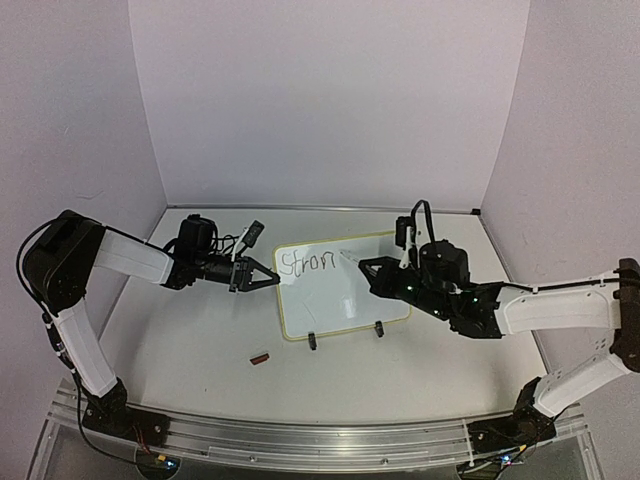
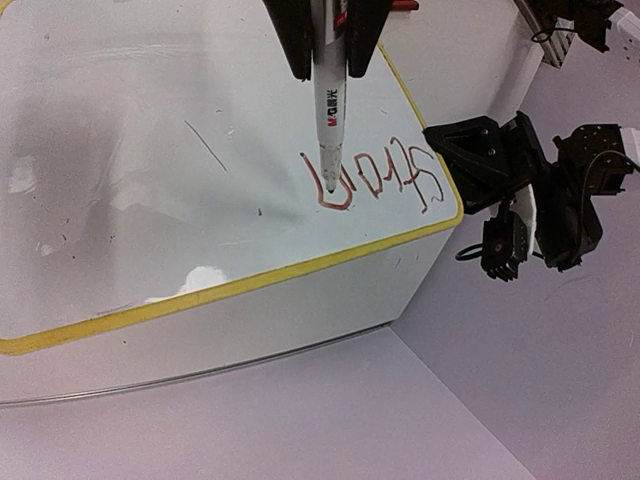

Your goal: Write a sentence on the whiteboard

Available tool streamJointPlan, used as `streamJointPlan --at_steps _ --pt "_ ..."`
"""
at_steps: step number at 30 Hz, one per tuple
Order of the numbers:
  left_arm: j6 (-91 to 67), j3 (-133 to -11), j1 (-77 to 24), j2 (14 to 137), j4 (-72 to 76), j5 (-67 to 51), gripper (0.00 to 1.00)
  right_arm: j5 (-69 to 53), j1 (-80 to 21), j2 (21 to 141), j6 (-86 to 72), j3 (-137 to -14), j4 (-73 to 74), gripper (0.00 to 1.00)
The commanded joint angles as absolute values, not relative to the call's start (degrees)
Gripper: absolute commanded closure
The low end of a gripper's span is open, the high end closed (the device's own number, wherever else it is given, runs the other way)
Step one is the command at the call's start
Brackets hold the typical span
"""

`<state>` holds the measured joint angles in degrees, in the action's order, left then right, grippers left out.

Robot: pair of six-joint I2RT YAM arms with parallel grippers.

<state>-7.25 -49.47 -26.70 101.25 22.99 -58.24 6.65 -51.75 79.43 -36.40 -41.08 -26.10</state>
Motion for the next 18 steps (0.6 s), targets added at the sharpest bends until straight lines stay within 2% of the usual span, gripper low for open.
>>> streamJointPlan --at_steps 1,18 --pt "-4.96 -50.01 -27.77 100.55 20.48 -57.39 1.0 8.31 -51.16 80.46 -35.59 -42.19 -26.5 1.0" --pt "-4.75 -50.07 -27.84 100.55 20.21 -57.4 1.0 7.16 -49.3 84.05 -34.55 -44.68 -26.54 1.0"
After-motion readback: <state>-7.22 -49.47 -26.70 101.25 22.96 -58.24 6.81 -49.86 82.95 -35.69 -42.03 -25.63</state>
